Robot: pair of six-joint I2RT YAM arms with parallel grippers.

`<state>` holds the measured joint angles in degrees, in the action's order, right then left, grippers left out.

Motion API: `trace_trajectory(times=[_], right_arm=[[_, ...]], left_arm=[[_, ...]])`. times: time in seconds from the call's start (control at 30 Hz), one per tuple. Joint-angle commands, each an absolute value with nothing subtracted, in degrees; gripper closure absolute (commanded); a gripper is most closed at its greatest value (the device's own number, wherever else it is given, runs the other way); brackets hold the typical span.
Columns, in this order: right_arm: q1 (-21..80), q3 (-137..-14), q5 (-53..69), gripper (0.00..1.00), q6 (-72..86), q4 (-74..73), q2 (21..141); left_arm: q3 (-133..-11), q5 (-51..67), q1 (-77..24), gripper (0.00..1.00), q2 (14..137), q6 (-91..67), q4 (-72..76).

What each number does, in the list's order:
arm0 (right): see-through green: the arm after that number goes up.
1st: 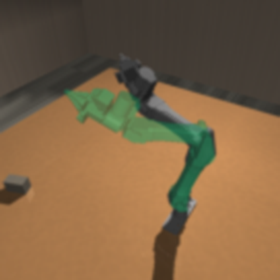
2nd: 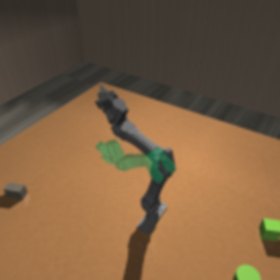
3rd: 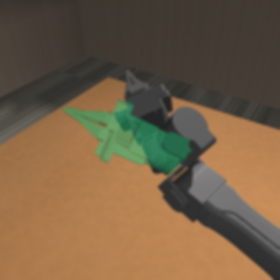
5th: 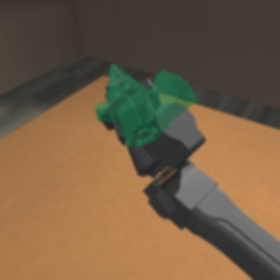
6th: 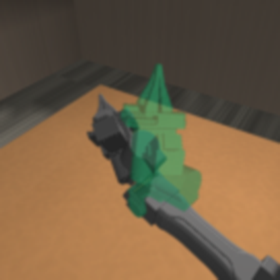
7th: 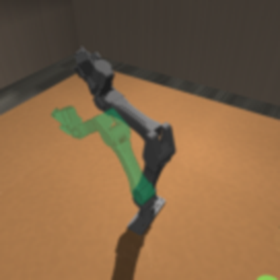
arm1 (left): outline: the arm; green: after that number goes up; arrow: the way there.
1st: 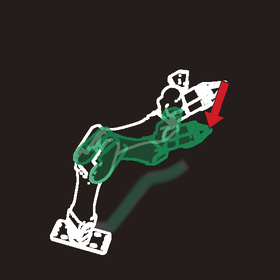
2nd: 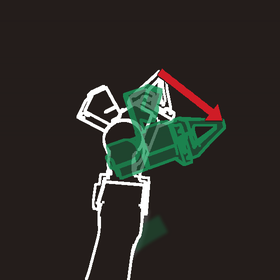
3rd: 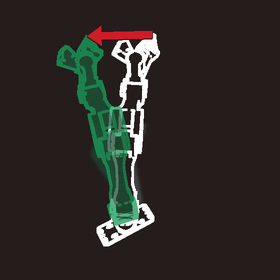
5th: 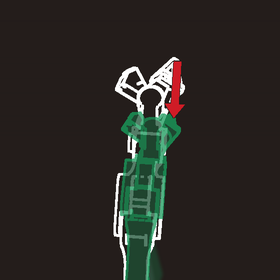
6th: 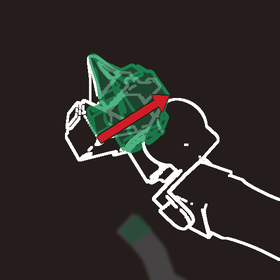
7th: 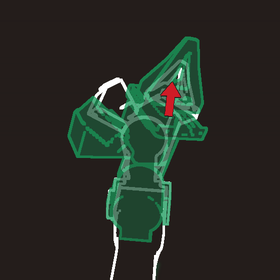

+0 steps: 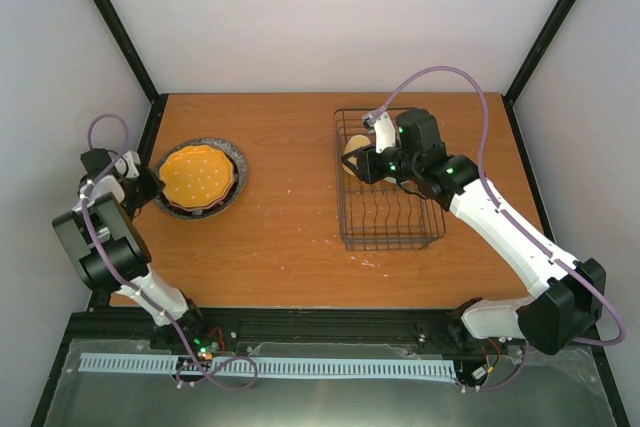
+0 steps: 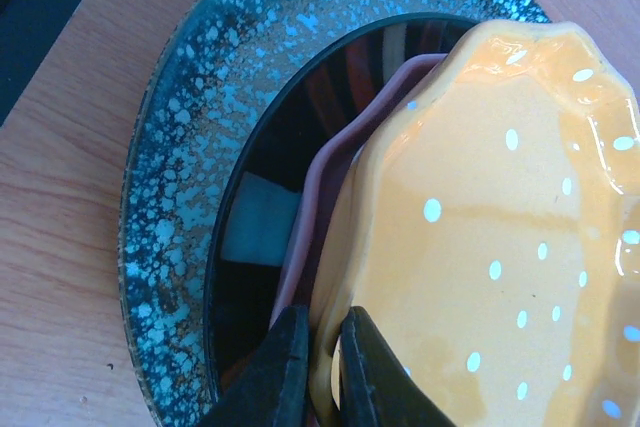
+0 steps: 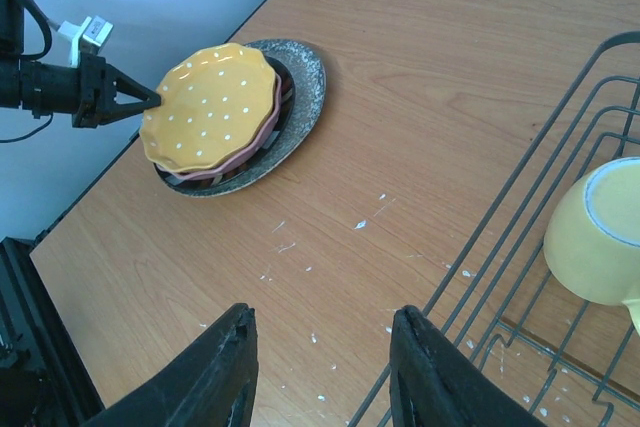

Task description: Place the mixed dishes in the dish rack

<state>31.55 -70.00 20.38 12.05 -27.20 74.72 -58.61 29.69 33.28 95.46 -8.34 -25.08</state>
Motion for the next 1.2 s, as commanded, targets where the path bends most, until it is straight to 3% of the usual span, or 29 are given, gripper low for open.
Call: trace_trajectory(times=[0.0,0.27,0.47,0.83,1.07,1.17], right_arm=[[31.88,-69.19,21.56,0.63,12.37,-25.88,75.20],[32.88,-68.92,25.47,0.63,12.33,-23.05,77.35],[33.63,-70.32,35.74,0.61,12.83,-19.27,81.97],[38.79,-82.00,47.04,0.43,15.24,-17.89,100.72],[39.93,-91.60,51.06,0.23,21.39,-15.59,112.82],[40.46,-94.81,53.18,0.21,24.64,-13.15,117.01]], left_arm=[[-62.91,34.33,32.26,0.99,90.87,-9.49,-25.47],[-61.41,38.02,32.17,0.99,88.50,-10.20,-23.15],[-58.06,42.59,32.17,0.99,87.73,-11.78,-18.10],[-55.81,46.90,32.17,0.99,85.33,-12.96,-15.29],[-55.82,48.78,32.16,0.99,81.96,-12.70,-16.79],[-55.89,49.70,32.17,0.99,80.16,-12.75,-17.03]])
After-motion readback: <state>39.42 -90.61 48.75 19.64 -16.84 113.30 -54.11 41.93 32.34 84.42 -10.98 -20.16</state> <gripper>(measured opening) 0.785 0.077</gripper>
